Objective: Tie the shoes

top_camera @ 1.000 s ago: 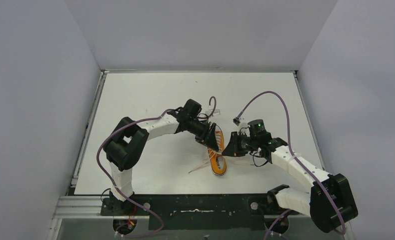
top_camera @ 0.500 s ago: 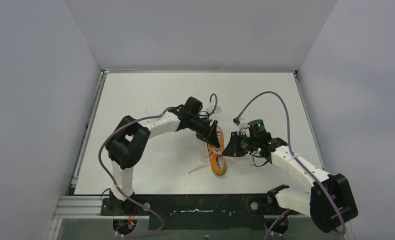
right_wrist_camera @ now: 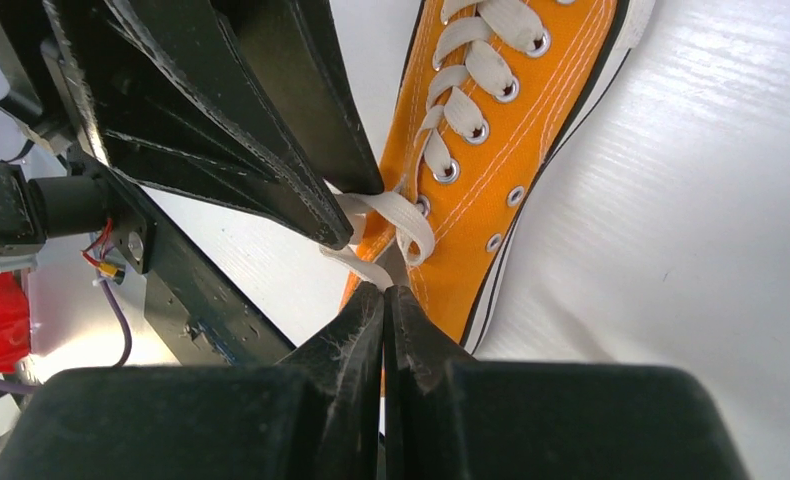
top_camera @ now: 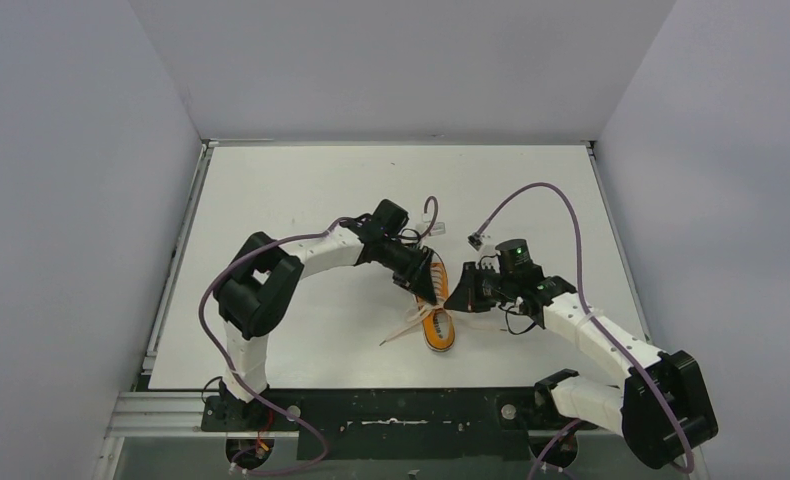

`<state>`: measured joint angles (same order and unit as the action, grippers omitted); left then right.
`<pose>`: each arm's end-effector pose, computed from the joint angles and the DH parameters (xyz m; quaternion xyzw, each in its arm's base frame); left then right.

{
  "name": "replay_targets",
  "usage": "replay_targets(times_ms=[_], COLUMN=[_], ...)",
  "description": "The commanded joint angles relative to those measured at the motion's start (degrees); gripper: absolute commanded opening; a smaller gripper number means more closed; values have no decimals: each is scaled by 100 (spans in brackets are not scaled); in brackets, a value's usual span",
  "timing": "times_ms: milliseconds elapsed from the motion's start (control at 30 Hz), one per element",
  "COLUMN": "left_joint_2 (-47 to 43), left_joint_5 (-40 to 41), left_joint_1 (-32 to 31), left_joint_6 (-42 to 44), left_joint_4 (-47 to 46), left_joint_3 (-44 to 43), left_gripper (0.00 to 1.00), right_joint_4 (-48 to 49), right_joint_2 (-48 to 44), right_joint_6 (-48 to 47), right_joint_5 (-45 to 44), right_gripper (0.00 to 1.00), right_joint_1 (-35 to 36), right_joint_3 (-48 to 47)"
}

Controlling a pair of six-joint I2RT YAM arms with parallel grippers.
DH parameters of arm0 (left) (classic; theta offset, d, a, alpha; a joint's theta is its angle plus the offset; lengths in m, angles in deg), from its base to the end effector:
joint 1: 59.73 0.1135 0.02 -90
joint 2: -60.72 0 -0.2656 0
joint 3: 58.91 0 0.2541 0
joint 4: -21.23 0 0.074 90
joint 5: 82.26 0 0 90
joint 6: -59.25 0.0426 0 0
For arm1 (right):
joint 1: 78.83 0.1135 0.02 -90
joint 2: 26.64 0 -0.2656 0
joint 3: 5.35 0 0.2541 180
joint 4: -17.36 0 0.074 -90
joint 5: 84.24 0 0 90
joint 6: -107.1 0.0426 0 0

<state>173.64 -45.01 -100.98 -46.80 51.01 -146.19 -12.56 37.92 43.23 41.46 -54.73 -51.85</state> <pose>0.2853 -0.2953 0.1660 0.3155 0.8060 -0.4999 0.0303 0.1908 0.1126 0.1939 -0.0941 0.8904 0.4039 0.1876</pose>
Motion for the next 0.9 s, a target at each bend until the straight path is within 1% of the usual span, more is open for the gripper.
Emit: replay_targets(times_ms=[0, 133, 167, 233, 300, 367, 467, 500, 700, 733, 767, 800, 867], left_joint_2=[-448, -476, -491, -541, -525, -453, -379, -350, -304, -310, -321, -331, -328], left_joint_5=[-269, -192, -177, -75, -35, -96, -75, -48, 213, 251, 271, 293, 288], left_joint_1=[13, 12, 1, -33, -66, -76, -112, -125, -128, -128, -126, -128, -120], left_joint_6=[83, 4, 12, 34, 78, 93, 151, 182, 247, 263, 287, 302, 305], left_joint_4=[-140, -351, -390, -486, -478, -470, -440, -409, -274, -268, -259, -258, -254], left_joint_3=[75, 160, 186, 254, 259, 252, 239, 229, 128, 117, 94, 76, 25], left_gripper=[19, 17, 20, 31, 40, 44, 45, 43, 18, 15, 13, 13, 12], right_joint_4=[479, 574, 596, 646, 700, 736, 741, 753, 742, 638, 536, 450, 288], right_joint_2=[-238, -119, -82, -13, 27, 64, 111, 115, 184, 188, 170, 123, 32], right_joint_6=[180, 214, 224, 241, 265, 270, 278, 278, 285, 283, 280, 274, 234], right_joint_5=[-172, -169, -156, -152, -163, -168, -154, -152, -5, 1, -1, -13, -68], right_gripper=[0, 0, 0, 0, 0, 0, 0, 0, 0, 0, 4, 13, 22], right_joint_1=[33, 38, 34, 36, 35, 46, 60, 60, 73, 65, 41, 7, -57], right_joint_3=[-22, -38, -46, -56, -43, -38, -38, -34, -45, -73, -100, -122, -185])
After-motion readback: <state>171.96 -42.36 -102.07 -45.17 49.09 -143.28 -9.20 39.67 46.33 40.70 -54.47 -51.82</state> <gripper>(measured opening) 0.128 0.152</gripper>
